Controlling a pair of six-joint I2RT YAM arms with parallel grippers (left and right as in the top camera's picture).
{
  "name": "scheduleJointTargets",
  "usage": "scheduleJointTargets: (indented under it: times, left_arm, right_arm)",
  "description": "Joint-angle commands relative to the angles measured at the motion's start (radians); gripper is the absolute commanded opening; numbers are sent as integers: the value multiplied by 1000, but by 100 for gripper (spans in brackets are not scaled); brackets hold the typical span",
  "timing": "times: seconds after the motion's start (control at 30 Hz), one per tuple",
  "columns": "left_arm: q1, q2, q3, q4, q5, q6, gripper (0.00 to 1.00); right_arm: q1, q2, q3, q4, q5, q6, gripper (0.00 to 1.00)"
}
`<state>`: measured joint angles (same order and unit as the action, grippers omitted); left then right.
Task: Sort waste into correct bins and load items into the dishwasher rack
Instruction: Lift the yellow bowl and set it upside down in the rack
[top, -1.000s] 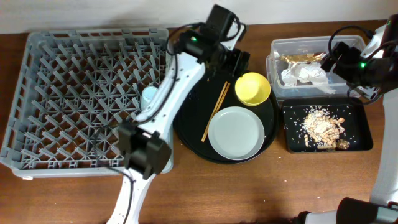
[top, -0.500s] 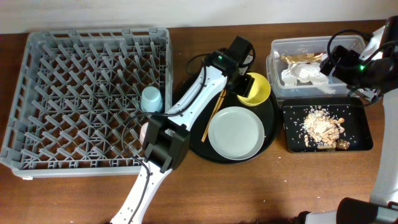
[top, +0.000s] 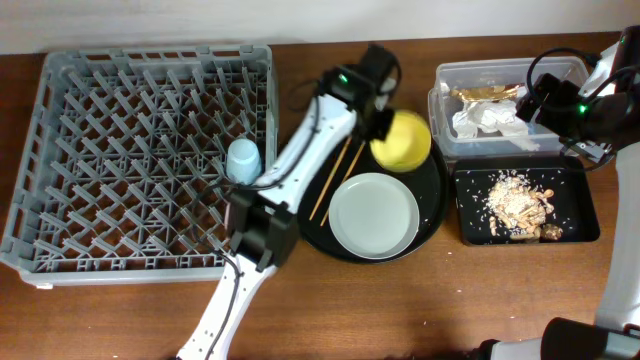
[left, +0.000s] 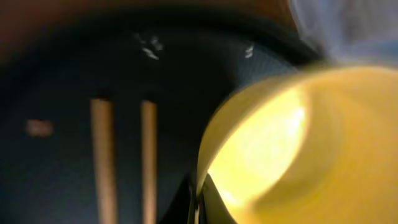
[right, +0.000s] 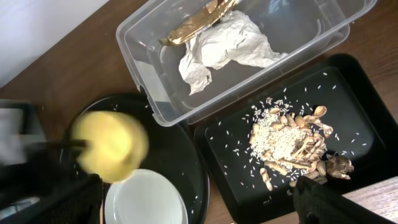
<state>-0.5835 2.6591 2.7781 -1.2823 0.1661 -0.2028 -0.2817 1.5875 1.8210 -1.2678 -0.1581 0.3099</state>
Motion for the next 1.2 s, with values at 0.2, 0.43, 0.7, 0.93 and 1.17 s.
scheduleJointTargets:
  times: [0.2, 0.43, 0.7, 0.93, 1.17]
  left_arm:
    - [319, -185, 360, -336, -523, 6, 0]
    - [361, -146, 282, -219, -1122, 6, 0]
    - [286, -121, -92, 44, -1139, 6, 0]
    - [278, -105, -226, 116, -1252, 9, 0]
    - [265, -100, -226, 137, -1380, -14, 0]
  right_arm:
    - [1, 7, -5, 0, 13, -7, 99]
    - [1, 19, -5, -1, 13, -7, 98]
    - [1, 24, -5, 4, 15, -19, 98]
    - [1, 24, -5, 7, 17, -19, 98]
    - [1, 24, -5, 6, 39, -18, 98]
